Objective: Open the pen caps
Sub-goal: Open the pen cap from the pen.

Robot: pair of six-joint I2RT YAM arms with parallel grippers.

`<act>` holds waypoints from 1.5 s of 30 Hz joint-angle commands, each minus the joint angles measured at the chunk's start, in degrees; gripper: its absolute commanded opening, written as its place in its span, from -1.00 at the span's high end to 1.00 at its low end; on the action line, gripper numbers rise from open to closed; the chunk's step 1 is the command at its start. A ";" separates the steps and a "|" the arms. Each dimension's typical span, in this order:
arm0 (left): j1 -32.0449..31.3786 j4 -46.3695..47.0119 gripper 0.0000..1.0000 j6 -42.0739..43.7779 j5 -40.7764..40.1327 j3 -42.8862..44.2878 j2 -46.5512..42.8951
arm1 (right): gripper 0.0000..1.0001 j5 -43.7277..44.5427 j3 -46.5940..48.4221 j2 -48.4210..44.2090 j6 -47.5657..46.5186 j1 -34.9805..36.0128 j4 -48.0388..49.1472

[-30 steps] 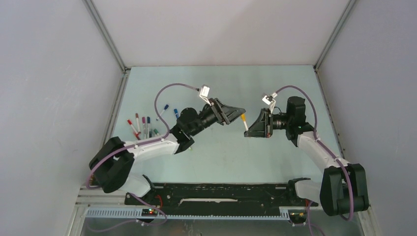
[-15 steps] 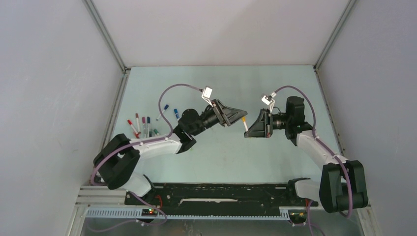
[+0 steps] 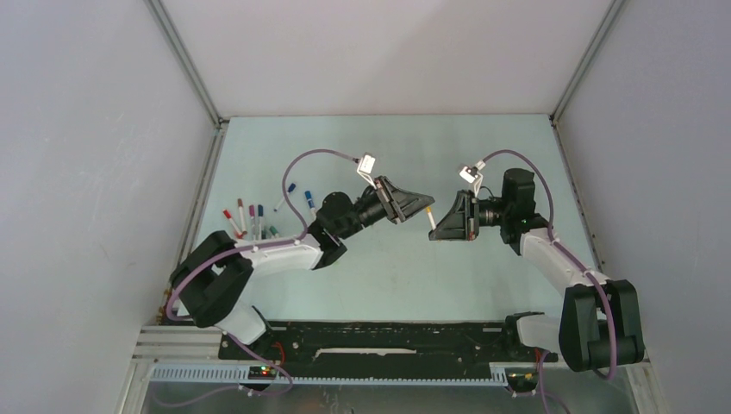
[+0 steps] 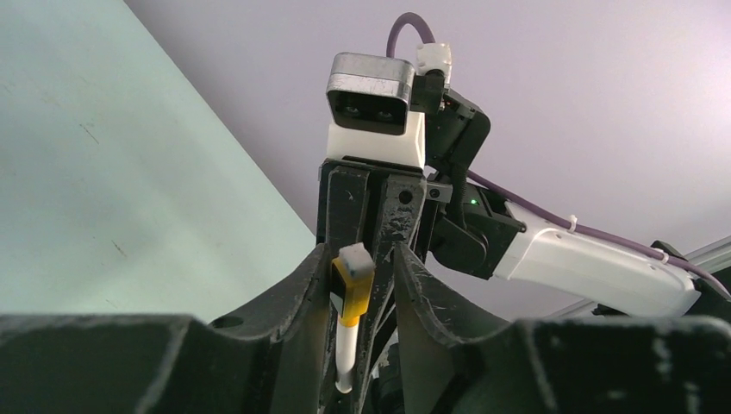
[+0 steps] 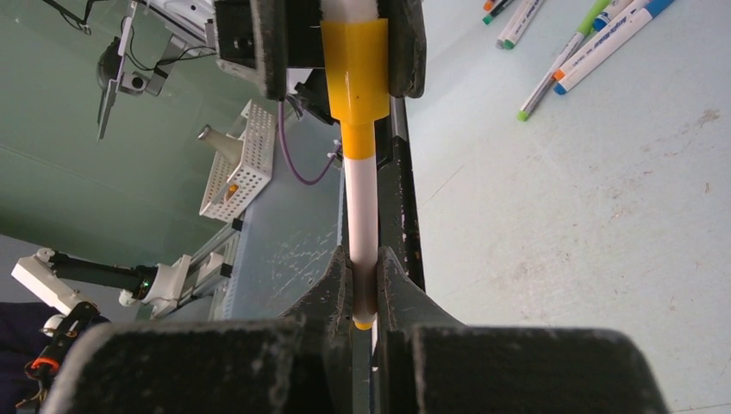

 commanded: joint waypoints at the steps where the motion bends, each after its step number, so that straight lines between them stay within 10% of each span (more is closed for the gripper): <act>1: -0.46 3.33 0.32 -0.80 2.18 -0.16 0.56 | 1.00 -0.28 2.25 0.21 0.81 -0.43 2.44; 7: -0.42 3.51 0.98 -0.63 3.46 0.86 1.54 | 1.00 0.06 2.21 0.31 0.85 -0.56 2.35; 20: -2.04 -10.55 1.00 4.45 -2.08 4.20 0.54 | 0.20 2.09 2.24 -1.81 0.32 -1.11 2.26; 30: -2.33 -11.89 1.00 5.18 -4.42 5.29 -0.48 | 0.57 2.68 2.25 -1.35 -0.40 0.46 1.48; 33: -2.27 -12.38 1.00 5.57 -5.44 5.84 -0.97 | 1.00 2.57 2.25 -1.23 -0.15 0.71 1.68; 45: 13.63 -12.51 1.00 4.11 -9.00 14.89 -4.73 | 1.00 0.84 2.24 0.83 1.04 2.71 1.75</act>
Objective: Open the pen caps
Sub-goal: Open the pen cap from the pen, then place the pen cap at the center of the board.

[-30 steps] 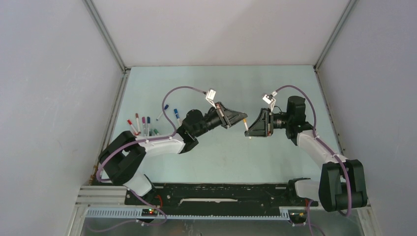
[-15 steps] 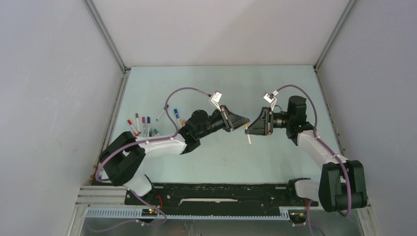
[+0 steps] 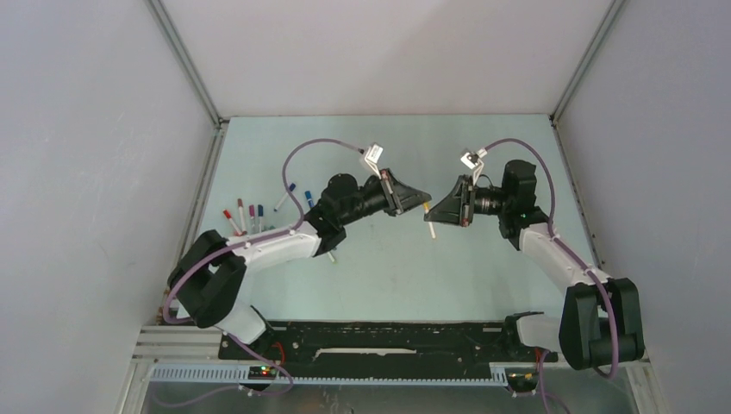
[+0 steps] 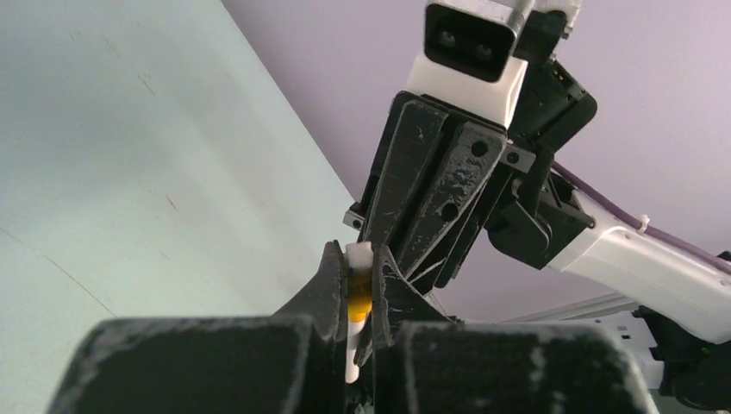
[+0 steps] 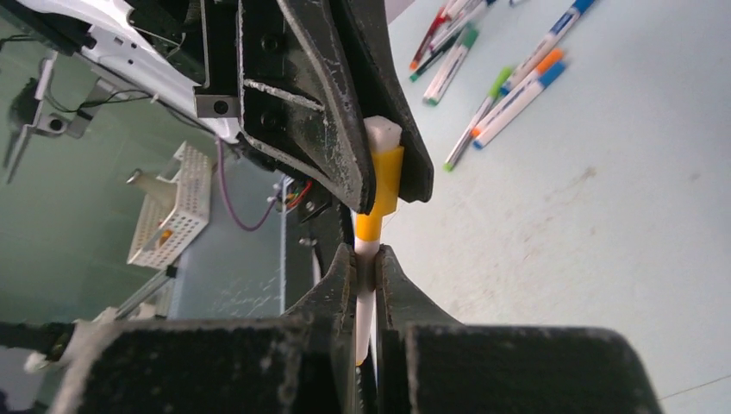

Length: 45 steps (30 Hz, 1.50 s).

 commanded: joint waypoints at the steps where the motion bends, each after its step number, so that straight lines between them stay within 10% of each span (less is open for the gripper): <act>1: 11.70 3.02 1.00 1.63 -11.94 10.37 -4.79 | 1.00 -7.95 -0.08 0.69 -0.08 2.11 -1.65; 9: 14.57 -3.41 1.00 8.46 -13.05 12.90 -8.10 | 1.00 -7.75 0.15 2.21 0.41 3.83 -1.08; 18: 21.05 -26.35 1.00 7.34 -10.73 9.31 -8.65 | 1.00 -1.00 4.81 -1.59 -18.67 -5.96 -21.75; 29: 24.93 -61.89 1.00 22.26 -12.22 31.12 15.42 | 1.00 3.38 5.21 -2.41 -23.66 -11.06 -26.06; 45: 24.84 -79.87 0.81 29.02 -16.93 56.70 38.70 | 1.00 3.74 5.23 -1.92 -23.70 -12.64 -26.40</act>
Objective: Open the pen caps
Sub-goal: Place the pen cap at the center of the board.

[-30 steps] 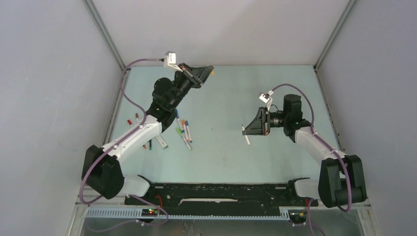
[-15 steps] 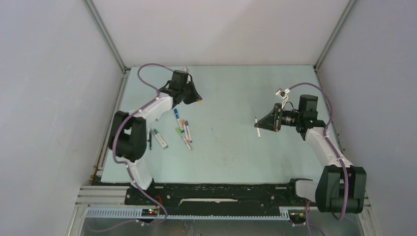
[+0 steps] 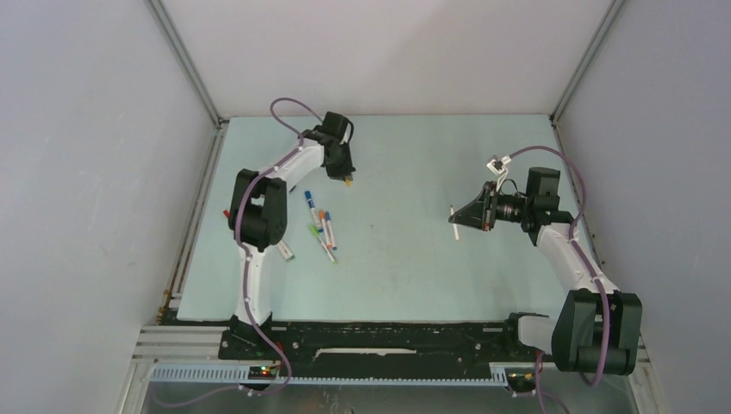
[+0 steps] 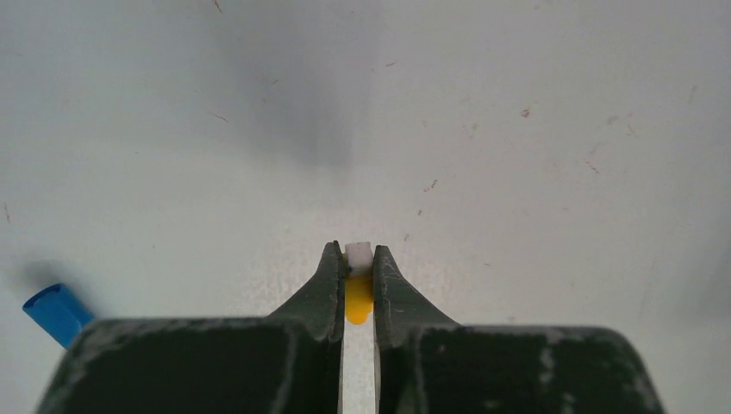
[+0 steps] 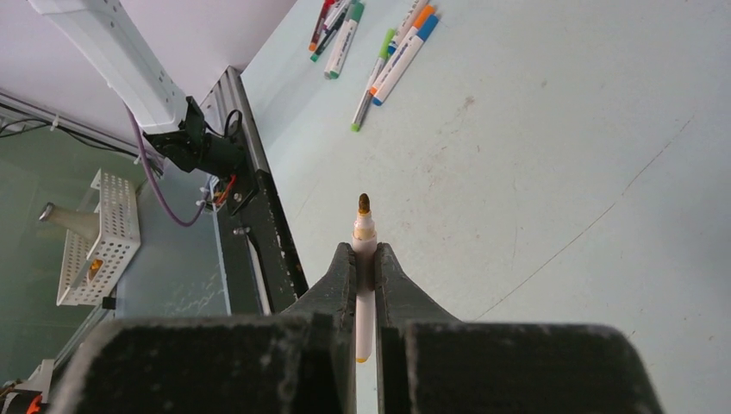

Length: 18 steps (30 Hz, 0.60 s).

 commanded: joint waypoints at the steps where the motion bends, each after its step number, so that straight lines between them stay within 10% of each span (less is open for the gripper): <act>1: -0.06 -4.93 0.78 2.96 -1.28 5.73 2.42 | 1.00 -0.09 2.16 0.04 -1.09 -0.31 0.20; 18: 0.03 -7.47 0.29 4.17 0.32 10.19 5.17 | 1.00 -0.27 2.16 -0.11 -1.05 -1.54 -0.05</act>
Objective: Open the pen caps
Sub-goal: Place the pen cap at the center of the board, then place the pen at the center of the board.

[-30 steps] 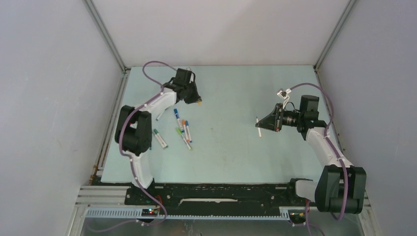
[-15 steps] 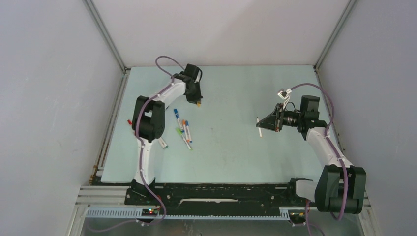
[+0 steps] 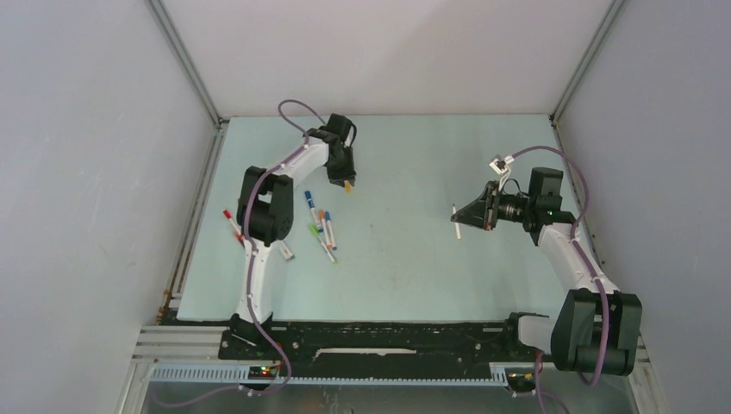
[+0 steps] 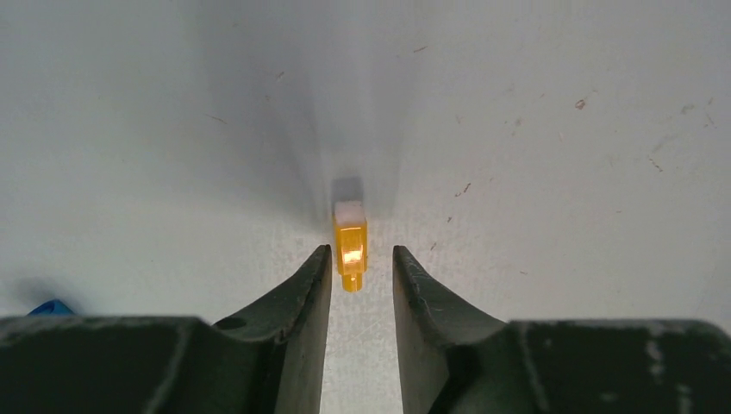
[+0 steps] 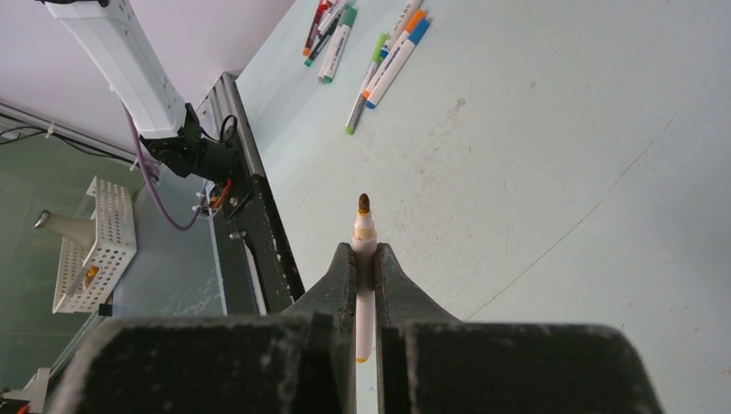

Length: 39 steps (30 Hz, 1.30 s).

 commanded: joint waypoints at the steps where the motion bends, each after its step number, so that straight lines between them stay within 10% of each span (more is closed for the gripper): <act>1: 0.03 -0.46 0.27 1.44 -0.06 3.74 -2.26 | 1.00 -0.12 2.12 -0.27 -0.88 -0.58 -0.22; 13: 0.03 15.53 0.00 3.82 -0.25 -23.73 -40.25 | 1.00 17.31 6.47 -0.58 -9.56 2.88 -8.33; 24: 6.64 19.30 -0.88 6.54 -0.82 -51.74 -74.92 | 1.00 49.42 22.94 15.36 3.14 16.71 -10.07; 39: 9.24 15.63 -0.88 13.32 -3.95 -56.70 -78.48 | 1.00 57.58 46.90 42.25 13.60 23.40 -18.89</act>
